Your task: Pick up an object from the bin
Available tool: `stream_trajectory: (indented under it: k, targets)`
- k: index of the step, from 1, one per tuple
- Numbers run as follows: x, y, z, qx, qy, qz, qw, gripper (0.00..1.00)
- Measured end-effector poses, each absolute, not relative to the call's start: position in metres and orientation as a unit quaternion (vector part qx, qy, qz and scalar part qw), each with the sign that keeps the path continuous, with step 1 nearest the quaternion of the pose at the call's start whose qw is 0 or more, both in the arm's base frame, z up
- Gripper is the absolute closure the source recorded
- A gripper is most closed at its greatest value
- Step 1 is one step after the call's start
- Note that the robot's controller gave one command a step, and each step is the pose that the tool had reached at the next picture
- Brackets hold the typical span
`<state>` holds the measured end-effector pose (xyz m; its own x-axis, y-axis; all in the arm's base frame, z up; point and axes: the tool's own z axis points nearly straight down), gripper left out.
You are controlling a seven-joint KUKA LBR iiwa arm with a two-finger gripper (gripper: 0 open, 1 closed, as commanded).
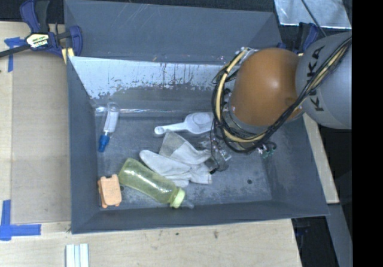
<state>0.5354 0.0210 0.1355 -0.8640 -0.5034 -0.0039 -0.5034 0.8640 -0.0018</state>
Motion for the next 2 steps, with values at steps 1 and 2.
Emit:
stream_trajectory:
  k: [1,2]
  targets:
    - [0.536,0.021,0.143,-0.260,0.965,-0.001,0.003,1.00]
    - [0.535,0.021,0.153,-0.260,0.966,0.000,0.000,1.00]
